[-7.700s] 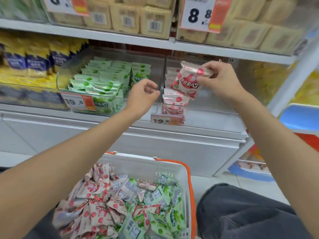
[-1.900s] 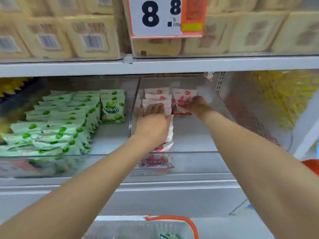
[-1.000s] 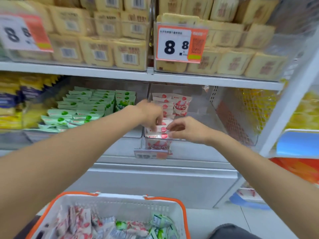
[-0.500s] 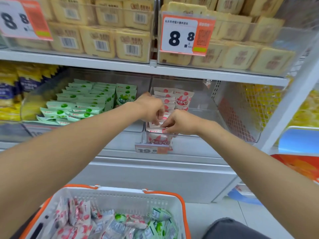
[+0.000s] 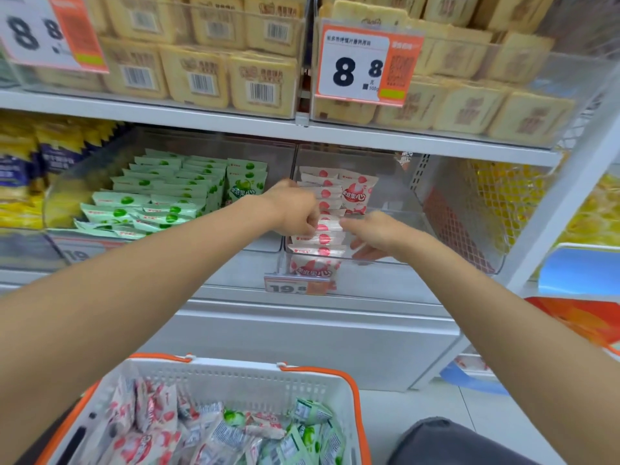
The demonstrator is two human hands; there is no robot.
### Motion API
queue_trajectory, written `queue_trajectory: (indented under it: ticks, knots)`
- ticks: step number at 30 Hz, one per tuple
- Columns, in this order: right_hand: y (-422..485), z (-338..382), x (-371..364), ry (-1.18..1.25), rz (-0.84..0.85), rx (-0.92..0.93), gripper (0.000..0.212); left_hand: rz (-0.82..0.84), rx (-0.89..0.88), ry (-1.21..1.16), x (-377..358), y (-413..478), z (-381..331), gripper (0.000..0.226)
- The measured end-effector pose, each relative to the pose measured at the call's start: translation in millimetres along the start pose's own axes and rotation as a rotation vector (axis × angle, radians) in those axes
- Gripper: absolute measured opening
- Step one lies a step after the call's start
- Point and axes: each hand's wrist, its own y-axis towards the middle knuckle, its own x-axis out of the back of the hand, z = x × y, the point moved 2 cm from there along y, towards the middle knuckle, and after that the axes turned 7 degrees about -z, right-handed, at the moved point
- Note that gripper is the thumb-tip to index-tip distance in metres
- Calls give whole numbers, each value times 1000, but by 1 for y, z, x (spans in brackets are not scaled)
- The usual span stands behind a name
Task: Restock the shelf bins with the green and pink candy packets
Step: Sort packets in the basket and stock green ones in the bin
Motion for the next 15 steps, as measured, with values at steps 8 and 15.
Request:
queue_trajectory:
  ticks: [8, 15]
  knots:
    - [27, 15, -38, 370, 316, -302, 64, -577, 270, -597, -47, -32, -12, 60]
    - [56, -4, -29, 573, 146, -364, 90, -648, 410, -653, -51, -35, -21, 84]
